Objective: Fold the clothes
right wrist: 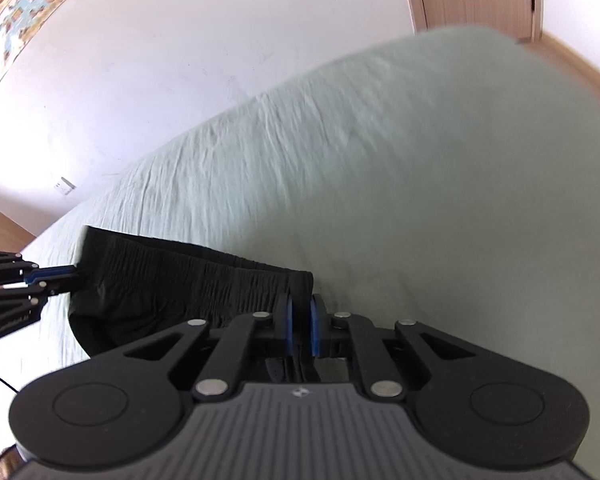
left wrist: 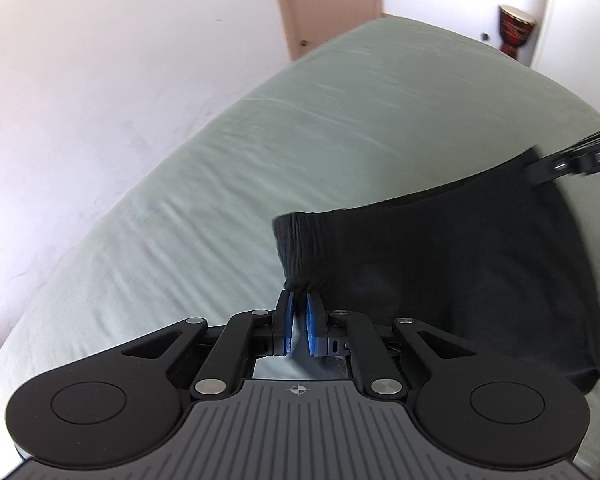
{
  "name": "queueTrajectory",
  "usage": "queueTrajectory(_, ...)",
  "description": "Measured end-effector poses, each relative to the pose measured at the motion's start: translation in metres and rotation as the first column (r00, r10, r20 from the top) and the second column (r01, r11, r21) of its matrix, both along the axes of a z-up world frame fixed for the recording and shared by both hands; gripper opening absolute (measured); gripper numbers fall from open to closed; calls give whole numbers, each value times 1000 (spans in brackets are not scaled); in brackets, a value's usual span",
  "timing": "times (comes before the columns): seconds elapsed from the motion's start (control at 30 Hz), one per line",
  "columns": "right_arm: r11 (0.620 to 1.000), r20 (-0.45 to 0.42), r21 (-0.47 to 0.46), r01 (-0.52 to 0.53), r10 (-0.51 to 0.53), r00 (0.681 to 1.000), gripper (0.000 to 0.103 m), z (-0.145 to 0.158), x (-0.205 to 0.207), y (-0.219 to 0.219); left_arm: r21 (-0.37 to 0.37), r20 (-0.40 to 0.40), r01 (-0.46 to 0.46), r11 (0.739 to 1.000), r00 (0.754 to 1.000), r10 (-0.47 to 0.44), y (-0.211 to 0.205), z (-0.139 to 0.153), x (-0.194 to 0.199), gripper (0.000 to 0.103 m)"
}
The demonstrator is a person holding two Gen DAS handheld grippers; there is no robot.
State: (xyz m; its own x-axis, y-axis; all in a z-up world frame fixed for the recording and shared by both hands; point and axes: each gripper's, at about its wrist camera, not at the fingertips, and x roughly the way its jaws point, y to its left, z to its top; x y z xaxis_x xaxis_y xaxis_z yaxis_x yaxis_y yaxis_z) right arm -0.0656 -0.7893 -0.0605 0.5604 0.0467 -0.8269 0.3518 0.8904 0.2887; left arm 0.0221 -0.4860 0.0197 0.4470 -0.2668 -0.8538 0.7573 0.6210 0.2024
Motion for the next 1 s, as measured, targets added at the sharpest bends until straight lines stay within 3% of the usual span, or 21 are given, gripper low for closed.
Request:
queueTrajectory(0.1,998,-10,-56,0,-1,1000,8,20,11,3,-29,16,-28,999,999,29,4,9,13,2)
queueTrajectory(0.23,998,-43,-68,-10,7,999,9,35,29,3,-118,-101,2,993,995,-14,3,14,35,5)
queueTrajectory(0.27,997,-58,-75,-17,12,998,9,35,31,3,-165,-155,17,986,987,-43,1,11,41,9)
queueTrajectory(0.3,996,-73,-85,-25,19,997,9,33,31,3,-184,-180,23,983,982,-57,-2,7,45,25)
queueTrajectory(0.37,995,-102,-97,-33,23,995,9,23,29,1,-177,-182,37,984,981,-70,-13,-3,51,45)
queueTrajectory(0.43,994,-131,-102,-27,13,991,9,8,26,-5,-162,-193,53,985,978,-84,-26,-15,57,47)
queueTrajectory(0.63,1000,-134,-1,-3,3,991,16,-21,10,-30,-120,-297,75,990,949,-108,-43,-46,83,48)
queueTrajectory(0.8,995,-114,93,-27,38,993,47,-42,-1,-47,-235,-448,4,972,887,-112,-36,-65,115,53)
queueTrajectory(0.9,987,-90,157,-18,32,995,50,-59,-9,-59,-252,-528,-26,967,842,-115,-35,-85,130,56)
queueTrajectory(1.0,977,-77,212,12,5,997,50,-75,-16,-69,-268,-522,-4,963,841,-142,-36,-96,128,64)
